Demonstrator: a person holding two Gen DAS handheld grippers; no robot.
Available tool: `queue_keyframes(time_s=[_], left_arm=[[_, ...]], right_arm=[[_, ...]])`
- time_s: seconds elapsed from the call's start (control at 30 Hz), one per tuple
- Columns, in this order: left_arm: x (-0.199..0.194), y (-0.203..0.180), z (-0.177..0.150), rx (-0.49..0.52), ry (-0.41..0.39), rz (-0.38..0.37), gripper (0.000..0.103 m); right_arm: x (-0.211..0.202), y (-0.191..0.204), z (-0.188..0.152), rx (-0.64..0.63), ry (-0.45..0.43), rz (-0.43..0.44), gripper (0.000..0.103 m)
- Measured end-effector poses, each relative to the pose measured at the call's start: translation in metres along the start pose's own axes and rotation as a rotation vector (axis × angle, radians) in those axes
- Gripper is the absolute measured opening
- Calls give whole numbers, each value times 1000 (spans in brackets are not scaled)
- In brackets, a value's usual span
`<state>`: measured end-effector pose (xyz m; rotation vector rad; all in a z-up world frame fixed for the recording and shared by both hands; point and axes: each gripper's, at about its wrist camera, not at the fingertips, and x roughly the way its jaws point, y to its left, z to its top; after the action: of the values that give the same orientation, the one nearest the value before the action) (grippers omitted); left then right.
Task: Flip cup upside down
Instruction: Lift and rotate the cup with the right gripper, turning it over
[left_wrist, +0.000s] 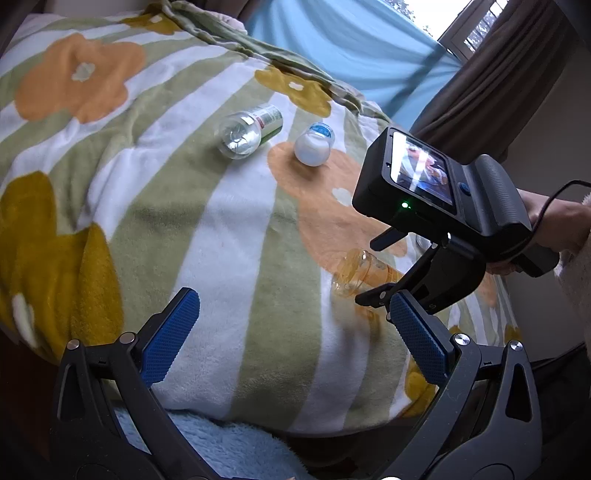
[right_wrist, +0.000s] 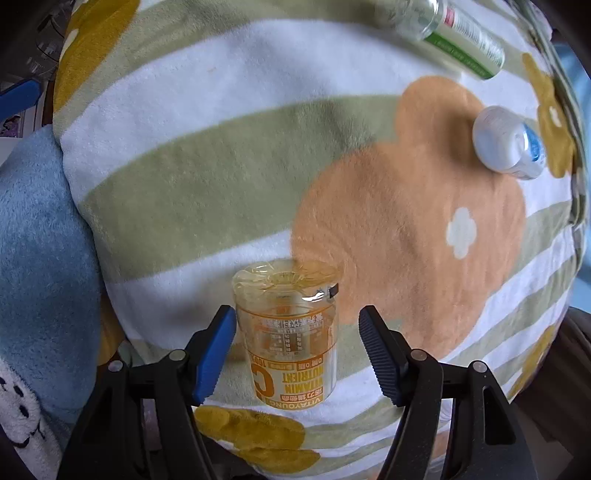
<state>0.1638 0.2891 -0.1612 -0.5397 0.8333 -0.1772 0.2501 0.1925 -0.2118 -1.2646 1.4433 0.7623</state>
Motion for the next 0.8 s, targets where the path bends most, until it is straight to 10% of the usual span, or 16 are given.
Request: queue_keyframes(time_s=[0.43, 0.63, 0.8], left_arm=[[3, 0, 0, 1, 13, -1, 103], [2, 1, -1, 1, 8, -1, 103], [3, -4, -2, 24, 7, 16, 103]], right_arm=[[0, -32, -1, 63, -71, 85, 55], [-45, -66, -64, 380, -618, 122, 55], [-51, -24, -109, 619, -1059, -7, 55]])
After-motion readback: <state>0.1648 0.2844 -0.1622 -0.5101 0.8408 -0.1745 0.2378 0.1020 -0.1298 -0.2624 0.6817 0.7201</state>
